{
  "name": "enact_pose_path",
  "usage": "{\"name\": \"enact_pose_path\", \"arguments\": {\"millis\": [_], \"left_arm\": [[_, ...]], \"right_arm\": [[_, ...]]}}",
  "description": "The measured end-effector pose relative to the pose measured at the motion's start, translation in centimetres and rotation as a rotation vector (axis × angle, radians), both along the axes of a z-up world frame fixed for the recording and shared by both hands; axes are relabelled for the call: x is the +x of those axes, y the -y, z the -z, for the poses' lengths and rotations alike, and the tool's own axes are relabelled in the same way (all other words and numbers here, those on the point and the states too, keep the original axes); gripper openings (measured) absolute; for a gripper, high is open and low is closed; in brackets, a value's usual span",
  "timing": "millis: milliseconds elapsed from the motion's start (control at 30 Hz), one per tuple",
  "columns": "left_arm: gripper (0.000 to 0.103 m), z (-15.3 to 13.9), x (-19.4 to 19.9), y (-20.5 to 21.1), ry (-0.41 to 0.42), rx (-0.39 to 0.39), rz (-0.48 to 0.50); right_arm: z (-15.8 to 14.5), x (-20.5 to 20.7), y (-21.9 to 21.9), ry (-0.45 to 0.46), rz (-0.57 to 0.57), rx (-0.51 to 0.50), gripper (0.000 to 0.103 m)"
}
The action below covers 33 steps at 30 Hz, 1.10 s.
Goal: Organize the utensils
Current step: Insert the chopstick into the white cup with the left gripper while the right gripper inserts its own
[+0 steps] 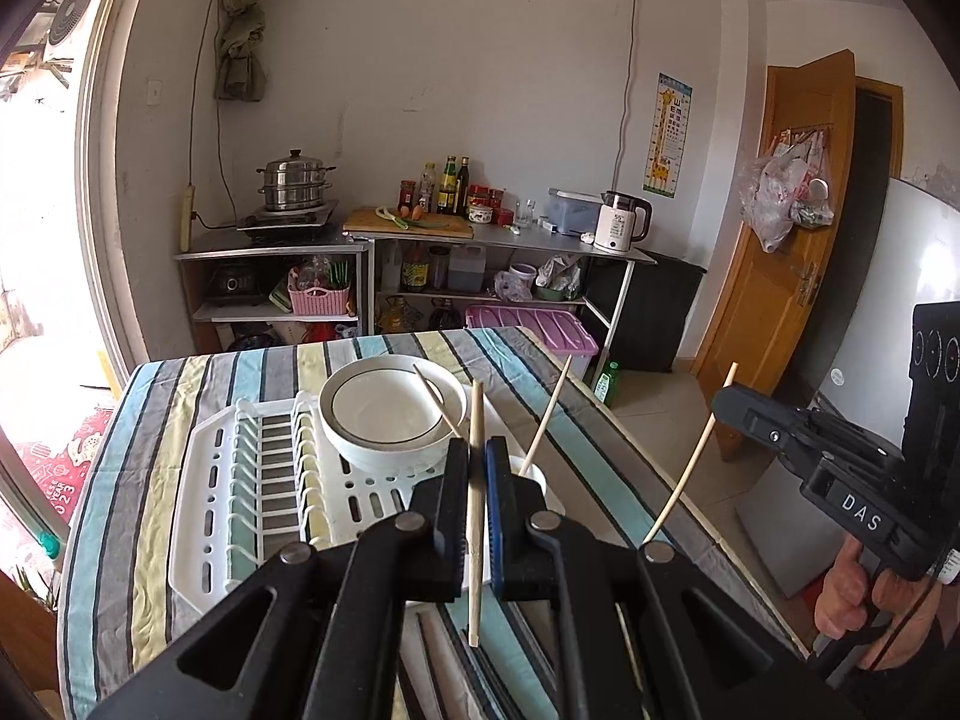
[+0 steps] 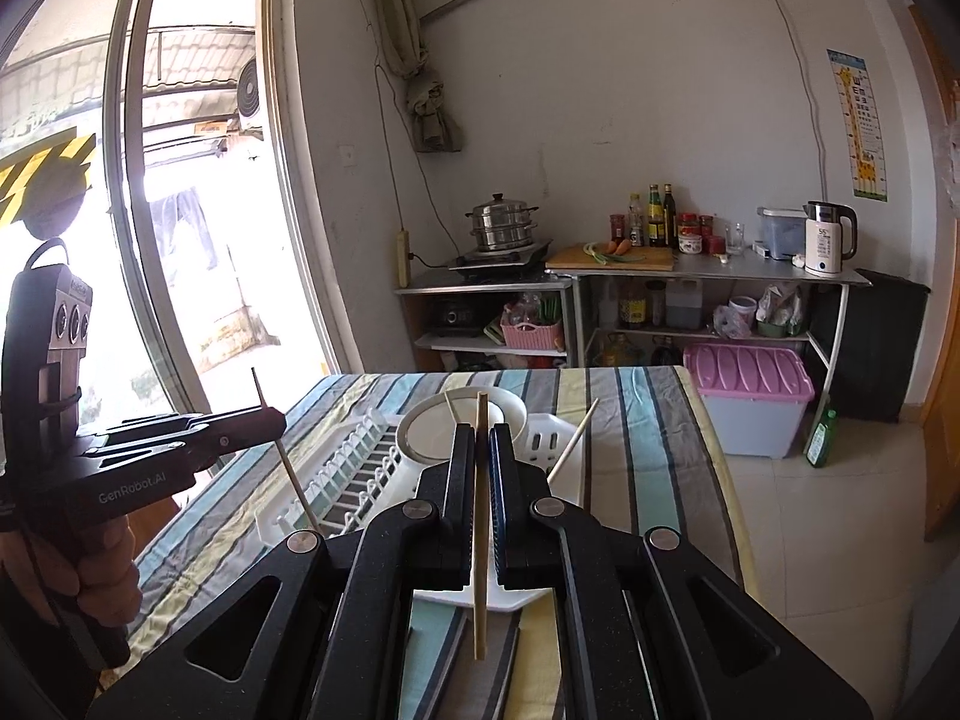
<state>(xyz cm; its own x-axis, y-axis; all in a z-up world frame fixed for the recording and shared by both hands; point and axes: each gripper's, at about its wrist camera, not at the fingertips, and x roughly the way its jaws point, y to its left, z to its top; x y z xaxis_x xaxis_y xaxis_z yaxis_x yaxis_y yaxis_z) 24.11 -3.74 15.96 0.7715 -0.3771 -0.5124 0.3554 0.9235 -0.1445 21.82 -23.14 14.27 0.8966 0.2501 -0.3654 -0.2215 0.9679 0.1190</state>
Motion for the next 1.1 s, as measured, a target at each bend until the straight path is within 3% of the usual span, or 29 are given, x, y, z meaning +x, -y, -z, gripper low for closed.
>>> {"name": "enact_pose_path", "arguments": {"millis": [433,900,1100], "left_arm": [[0.006,-2.1,7.0,2.4,0.010,-0.087,-0.001],[0.006,4.1,11.5,3.6,-0.113,-0.083,-0.013],[0.006,6.2,12.3,3.8,-0.147,-0.065,-0.028]], "right_arm": [[-1.7,6.1,0.4,0.044,0.042,0.042,0.005],[3.6,10.7,1.2,-0.063,0.072,0.054,0.005],[3.8,11.2,1.8,-0.064,0.089,0.046,0.005]]}}
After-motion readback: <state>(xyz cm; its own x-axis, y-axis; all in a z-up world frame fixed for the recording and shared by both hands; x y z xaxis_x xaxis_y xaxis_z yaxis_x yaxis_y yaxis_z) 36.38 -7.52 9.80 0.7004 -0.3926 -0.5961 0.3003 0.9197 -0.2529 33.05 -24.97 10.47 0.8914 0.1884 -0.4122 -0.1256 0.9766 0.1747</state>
